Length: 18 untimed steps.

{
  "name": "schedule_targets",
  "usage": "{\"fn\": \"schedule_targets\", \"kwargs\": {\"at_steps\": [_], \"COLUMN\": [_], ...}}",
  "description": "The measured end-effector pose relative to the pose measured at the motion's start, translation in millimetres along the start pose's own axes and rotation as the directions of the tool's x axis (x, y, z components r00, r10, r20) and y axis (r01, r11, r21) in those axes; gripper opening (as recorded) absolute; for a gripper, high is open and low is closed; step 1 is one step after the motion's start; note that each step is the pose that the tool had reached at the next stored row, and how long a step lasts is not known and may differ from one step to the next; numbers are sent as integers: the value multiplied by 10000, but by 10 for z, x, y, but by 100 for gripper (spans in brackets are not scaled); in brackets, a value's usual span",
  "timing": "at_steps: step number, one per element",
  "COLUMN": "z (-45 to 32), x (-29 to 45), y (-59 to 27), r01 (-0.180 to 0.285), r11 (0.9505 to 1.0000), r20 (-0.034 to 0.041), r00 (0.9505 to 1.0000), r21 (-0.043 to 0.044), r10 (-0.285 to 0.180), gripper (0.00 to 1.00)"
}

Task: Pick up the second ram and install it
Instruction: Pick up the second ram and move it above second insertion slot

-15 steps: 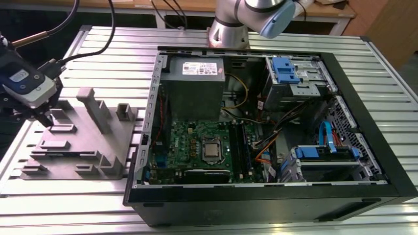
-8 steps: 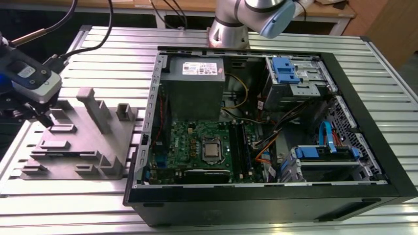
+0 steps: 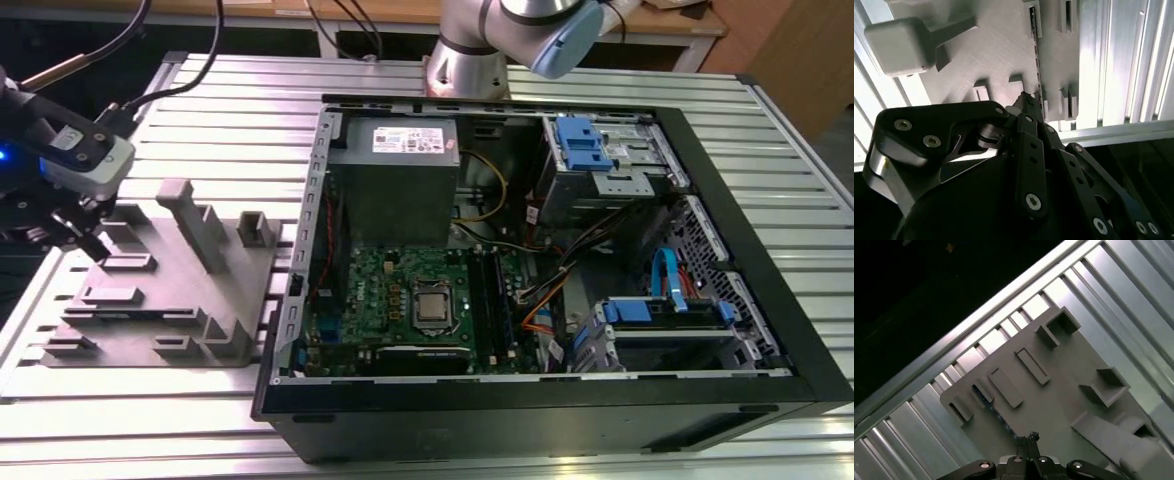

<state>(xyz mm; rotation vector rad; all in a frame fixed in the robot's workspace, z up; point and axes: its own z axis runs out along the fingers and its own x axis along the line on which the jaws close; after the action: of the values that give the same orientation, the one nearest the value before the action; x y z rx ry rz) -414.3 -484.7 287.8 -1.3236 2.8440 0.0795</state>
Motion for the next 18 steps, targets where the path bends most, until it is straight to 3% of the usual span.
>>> {"fn": "schedule_targets", "kwargs": {"at_steps": [5, 9, 13, 18], "z": [9, 17, 24, 34], "x": [0, 0, 1, 1], "y": [0, -1, -1, -2], "r01": [896, 1626, 2330, 3203], "r11": [9960, 9867, 9725, 9473], "r20": [-38, -69, -96, -129], "r00": [9960, 9867, 9724, 9472], "r21": [-24, -46, -70, -103], "r10": [-896, -1626, -2330, -3204], "gripper": [7, 7, 7, 7]}}
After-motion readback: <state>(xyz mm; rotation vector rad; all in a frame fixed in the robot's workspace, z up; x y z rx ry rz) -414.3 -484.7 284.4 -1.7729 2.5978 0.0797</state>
